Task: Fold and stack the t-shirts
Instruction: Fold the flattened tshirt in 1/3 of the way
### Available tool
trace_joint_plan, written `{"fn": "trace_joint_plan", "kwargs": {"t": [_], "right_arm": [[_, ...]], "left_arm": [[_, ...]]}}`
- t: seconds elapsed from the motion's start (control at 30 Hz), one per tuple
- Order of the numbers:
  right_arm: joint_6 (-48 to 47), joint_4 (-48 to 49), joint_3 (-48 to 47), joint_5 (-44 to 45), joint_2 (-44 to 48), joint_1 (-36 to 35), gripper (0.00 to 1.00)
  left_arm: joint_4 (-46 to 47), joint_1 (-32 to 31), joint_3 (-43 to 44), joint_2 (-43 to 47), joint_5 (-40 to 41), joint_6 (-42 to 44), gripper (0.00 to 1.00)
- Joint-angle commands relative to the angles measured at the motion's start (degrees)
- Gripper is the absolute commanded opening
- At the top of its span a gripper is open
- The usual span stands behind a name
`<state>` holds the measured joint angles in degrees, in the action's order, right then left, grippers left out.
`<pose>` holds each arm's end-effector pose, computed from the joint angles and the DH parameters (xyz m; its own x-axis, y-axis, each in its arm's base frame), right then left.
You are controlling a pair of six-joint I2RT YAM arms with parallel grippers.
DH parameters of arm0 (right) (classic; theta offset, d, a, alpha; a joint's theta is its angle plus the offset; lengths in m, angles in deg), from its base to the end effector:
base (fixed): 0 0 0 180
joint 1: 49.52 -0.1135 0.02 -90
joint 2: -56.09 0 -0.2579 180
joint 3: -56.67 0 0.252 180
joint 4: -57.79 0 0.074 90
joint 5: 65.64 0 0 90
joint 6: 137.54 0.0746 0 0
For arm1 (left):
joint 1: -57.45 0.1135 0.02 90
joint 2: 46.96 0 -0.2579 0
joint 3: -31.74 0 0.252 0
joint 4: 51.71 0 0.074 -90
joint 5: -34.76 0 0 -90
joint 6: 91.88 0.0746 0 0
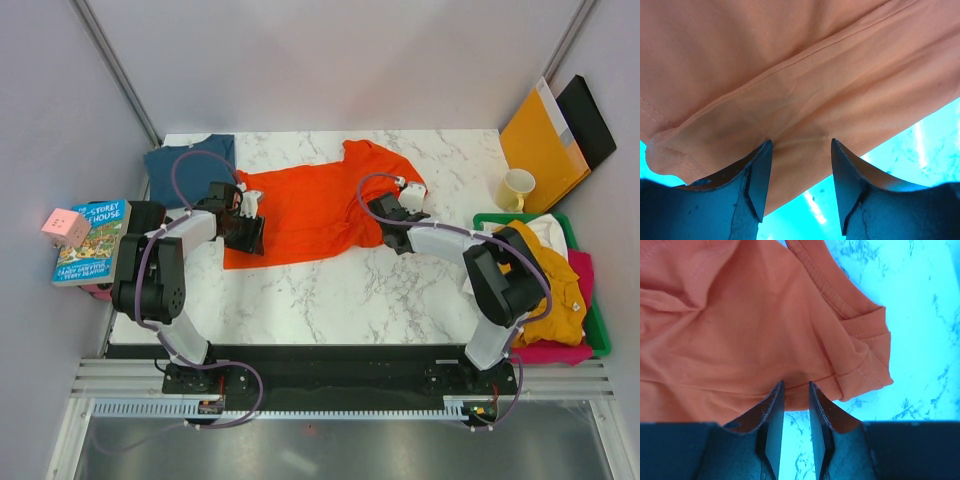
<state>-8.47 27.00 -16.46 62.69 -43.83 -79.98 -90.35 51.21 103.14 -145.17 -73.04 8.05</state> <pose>0.3341 0.1428 0.1421 -0.6349 0.2002 -0.7462 0.3724 0.9255 -0.0686 0.3375 -0.0598 0.1232 -0.8510 0.2582 -0.4572 0.3822 0.9017 -0.2022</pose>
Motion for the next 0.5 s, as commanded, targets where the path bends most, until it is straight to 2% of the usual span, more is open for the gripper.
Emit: {"fn": "trace_joint_plan", "kwargs": {"t": [0.0,0.47], "right_arm": [[6.6,-1.1,-0.2,0.6,-2.9,1.2,0.34],[14.7,-4.8,6.8,-2.5,0.3,8.1,0.35]], "left_arm": [[-2.4,0.0,-1.9,1.9,2.2,-0.1,0.58],[-2.7,1.1,-1.1,0.4,5.4,0.6,0.57]]}}
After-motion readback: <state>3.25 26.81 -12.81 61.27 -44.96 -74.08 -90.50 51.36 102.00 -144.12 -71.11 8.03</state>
